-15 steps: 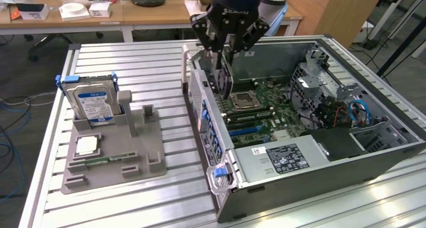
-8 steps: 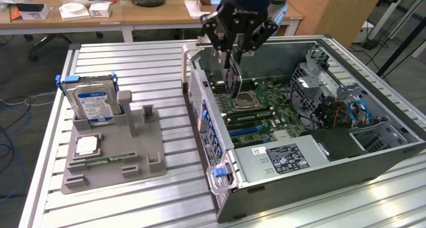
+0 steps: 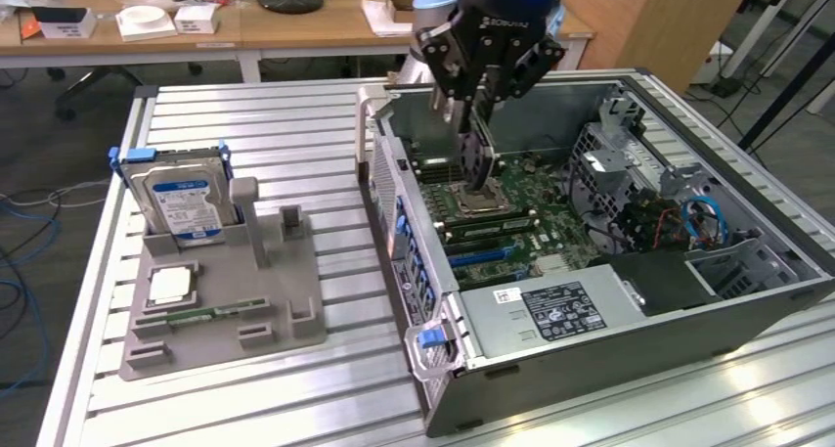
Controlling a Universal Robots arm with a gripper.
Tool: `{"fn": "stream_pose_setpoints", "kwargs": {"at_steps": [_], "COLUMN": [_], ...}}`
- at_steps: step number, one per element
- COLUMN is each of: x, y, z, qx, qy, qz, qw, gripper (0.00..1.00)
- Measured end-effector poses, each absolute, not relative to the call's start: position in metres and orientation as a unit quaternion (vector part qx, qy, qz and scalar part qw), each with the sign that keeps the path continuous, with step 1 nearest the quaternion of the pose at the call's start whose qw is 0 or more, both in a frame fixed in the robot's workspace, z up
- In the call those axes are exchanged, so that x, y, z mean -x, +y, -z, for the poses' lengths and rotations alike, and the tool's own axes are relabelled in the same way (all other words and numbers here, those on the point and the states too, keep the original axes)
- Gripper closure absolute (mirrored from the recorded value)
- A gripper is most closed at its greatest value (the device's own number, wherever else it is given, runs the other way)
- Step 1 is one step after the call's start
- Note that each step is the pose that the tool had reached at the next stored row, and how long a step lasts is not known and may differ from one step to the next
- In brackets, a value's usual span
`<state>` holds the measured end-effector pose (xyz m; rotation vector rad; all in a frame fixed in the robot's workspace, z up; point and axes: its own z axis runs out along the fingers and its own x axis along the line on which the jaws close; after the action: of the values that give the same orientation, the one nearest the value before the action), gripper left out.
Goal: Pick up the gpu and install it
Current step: 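Pick up the gpu and move the gpu toward the slot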
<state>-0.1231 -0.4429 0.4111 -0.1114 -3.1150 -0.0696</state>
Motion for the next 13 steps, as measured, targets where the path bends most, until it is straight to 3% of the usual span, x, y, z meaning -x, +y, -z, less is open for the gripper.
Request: {"fn": "stream_pose_setpoints", "kwargs": {"at_steps": [13], "x": [0.089], "y": [-0.443], "z": [-0.411], "qx": [0.034], "qy": [-0.999], "qz": [0.023], "qw": [0.014], "gripper": [0.74]}}
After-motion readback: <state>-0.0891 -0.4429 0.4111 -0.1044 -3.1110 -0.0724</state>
